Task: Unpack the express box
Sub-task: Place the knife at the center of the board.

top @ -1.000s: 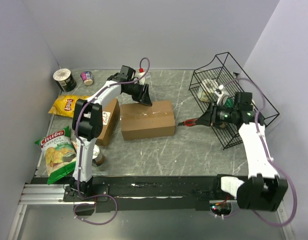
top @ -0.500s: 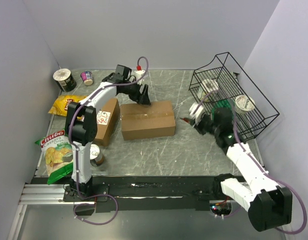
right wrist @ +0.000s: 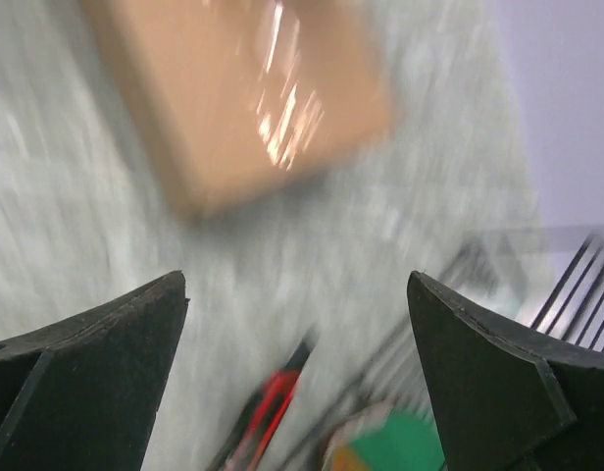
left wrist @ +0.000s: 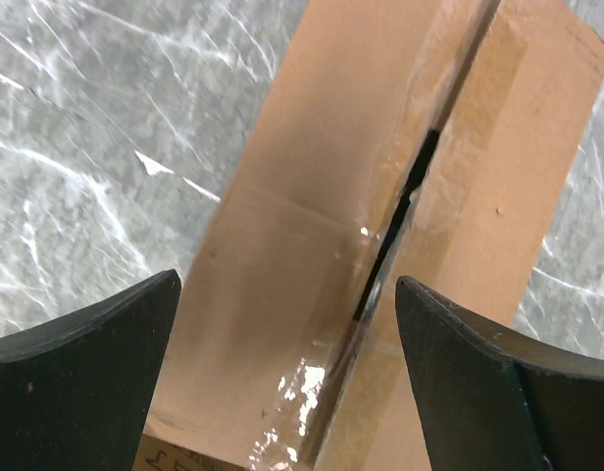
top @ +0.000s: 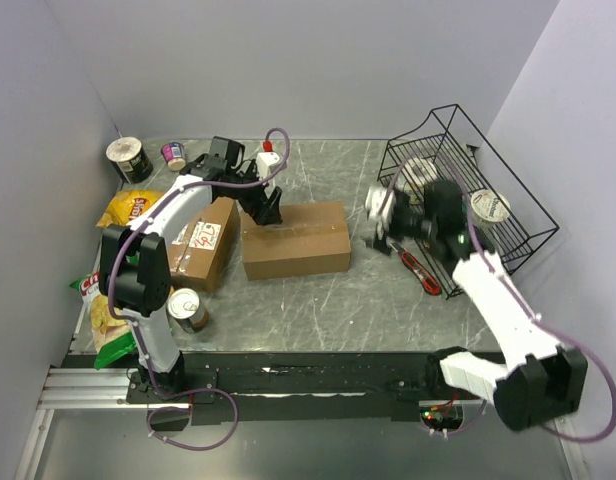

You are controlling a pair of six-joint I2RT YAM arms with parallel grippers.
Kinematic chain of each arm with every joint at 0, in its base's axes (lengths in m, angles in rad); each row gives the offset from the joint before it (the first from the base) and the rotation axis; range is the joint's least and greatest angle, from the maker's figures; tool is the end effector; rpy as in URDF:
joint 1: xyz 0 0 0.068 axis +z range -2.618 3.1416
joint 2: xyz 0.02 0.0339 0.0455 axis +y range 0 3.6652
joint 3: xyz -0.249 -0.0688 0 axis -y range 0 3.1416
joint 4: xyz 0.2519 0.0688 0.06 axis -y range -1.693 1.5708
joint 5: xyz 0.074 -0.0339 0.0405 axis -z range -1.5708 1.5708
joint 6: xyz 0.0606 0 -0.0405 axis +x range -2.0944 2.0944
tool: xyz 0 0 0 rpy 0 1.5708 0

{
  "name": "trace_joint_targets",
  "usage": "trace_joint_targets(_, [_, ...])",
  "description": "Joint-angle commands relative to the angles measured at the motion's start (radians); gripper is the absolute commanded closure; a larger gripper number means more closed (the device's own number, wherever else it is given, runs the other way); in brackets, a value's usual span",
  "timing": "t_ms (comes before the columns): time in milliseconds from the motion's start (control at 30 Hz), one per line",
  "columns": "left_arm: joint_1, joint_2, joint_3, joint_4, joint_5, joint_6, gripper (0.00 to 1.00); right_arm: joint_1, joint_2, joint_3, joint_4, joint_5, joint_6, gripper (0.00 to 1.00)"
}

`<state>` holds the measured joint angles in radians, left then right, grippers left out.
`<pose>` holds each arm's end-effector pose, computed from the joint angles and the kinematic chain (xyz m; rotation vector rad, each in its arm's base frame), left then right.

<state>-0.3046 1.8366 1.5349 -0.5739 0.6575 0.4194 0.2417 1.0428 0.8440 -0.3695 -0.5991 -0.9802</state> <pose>0.3914 -0.1619 0.2425 1.0883 2.0653 -0.7409 0.2422 0.0949 0.2709 -1.4299 1.4496 0.1812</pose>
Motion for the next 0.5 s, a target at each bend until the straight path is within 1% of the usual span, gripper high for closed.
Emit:
trace_joint_targets(0, [0.027, -0.039, -0.004, -0.037, 0.054, 0.035, 0.04, 0.004, 0.236, 0.313, -0.151, -0.313, 0.323, 0.00])
trace_joint_targets(33, [0.032, -0.042, -0.004, -0.052, 0.088, 0.033, 0.04, 0.005, 0.284, 0.349, -0.135, -0.335, 0.368, 0.00])
trace_joint_targets(67, [0.038, -0.045, -0.001, -0.064, 0.102, 0.027, 0.04, 0.005, 0.377, 0.389, -0.138, -0.361, 0.399, 0.00])
trace_joint_targets(100, [0.048, -0.053, 0.004, -0.075, 0.119, 0.019, 0.04, 0.005, 0.419, 0.462, -0.149, -0.404, 0.431, 0.01])
trace_joint_targets(200, [0.074, -0.091, -0.012, -0.083, 0.162, -0.031, 0.04, 0.005, 0.520, 0.497, -0.100, -0.432, 0.492, 0.03])
trace_joint_targets(267, [0.085, -0.109, -0.019, -0.087, 0.181, -0.059, 0.03, 0.004, 0.581, 0.545, -0.152, -0.467, 0.451, 0.04])
trace_joint_targets(300, [0.093, -0.117, -0.016, -0.098, 0.183, -0.057, 0.04, 0.004, 0.603, 0.567, -0.233, -0.487, 0.410, 0.05])
trace_joint_targets(367, [0.094, -0.122, -0.012, -0.133, 0.163, -0.047, 0.04, 0.002, 0.658, 0.602, -0.273, -0.518, 0.399, 0.06])
trace_joint_targets(467, [0.096, -0.129, -0.001, -0.161, 0.136, -0.037, 0.03, 0.001, 0.698, 0.619, -0.312, -0.548, 0.376, 0.09])
